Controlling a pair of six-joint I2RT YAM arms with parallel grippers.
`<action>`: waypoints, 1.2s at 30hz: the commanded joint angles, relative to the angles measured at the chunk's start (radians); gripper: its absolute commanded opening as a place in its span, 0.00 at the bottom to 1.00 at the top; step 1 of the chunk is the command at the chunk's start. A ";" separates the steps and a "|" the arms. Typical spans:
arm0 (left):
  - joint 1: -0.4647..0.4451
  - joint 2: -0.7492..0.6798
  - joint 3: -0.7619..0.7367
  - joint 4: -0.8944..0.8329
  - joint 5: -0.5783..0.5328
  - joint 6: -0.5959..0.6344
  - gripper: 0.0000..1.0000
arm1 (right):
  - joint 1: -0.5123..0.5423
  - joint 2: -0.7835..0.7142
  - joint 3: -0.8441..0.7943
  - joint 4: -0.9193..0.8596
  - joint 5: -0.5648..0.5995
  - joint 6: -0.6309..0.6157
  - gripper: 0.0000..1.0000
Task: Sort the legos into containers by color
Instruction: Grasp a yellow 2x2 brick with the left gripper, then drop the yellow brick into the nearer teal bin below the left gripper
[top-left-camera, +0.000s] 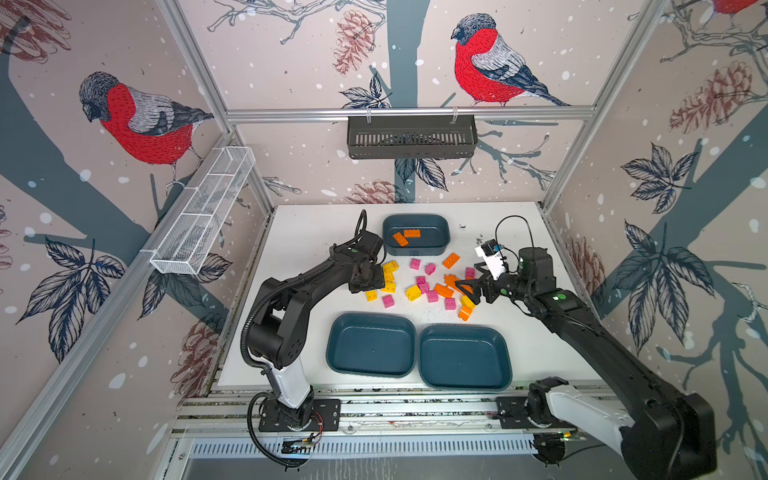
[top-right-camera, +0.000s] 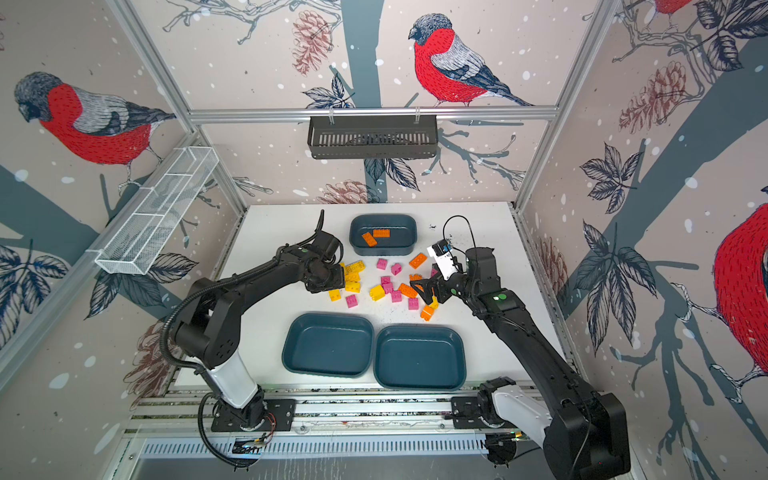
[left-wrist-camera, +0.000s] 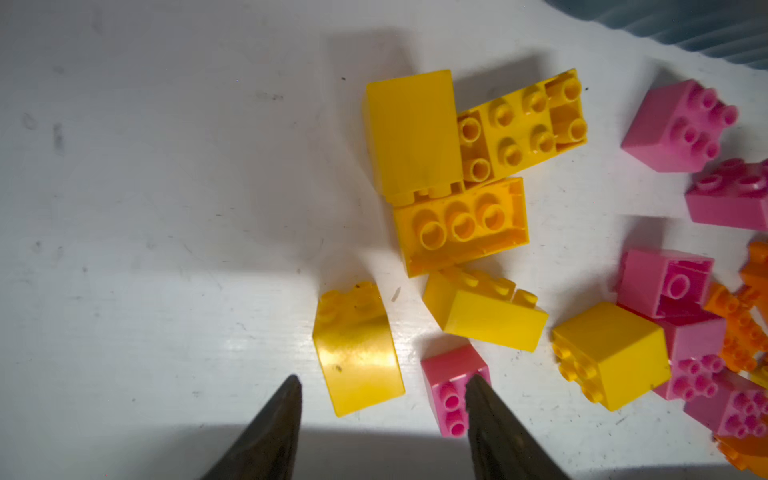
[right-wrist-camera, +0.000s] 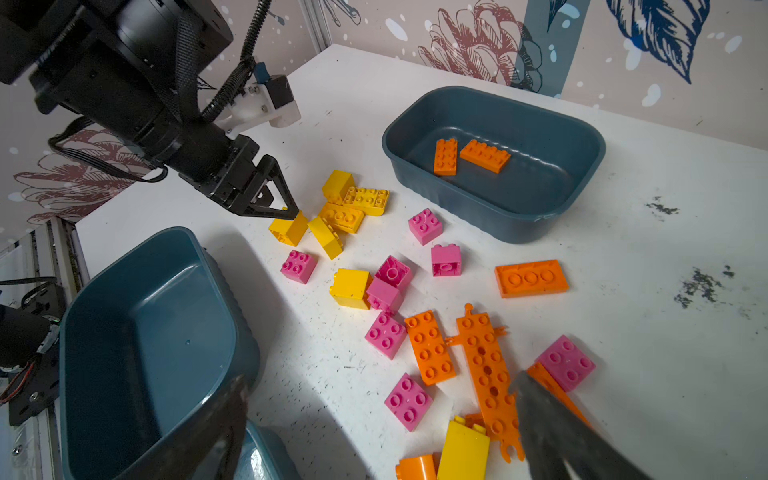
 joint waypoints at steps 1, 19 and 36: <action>-0.001 0.023 -0.023 0.037 -0.032 -0.026 0.58 | 0.004 -0.012 -0.006 0.001 -0.013 0.001 0.99; 0.000 0.001 0.052 -0.076 -0.052 0.013 0.32 | 0.004 -0.018 0.007 -0.018 -0.010 -0.007 0.99; -0.062 -0.502 -0.193 -0.447 0.015 -0.090 0.33 | 0.012 0.030 0.061 -0.062 -0.050 -0.051 0.99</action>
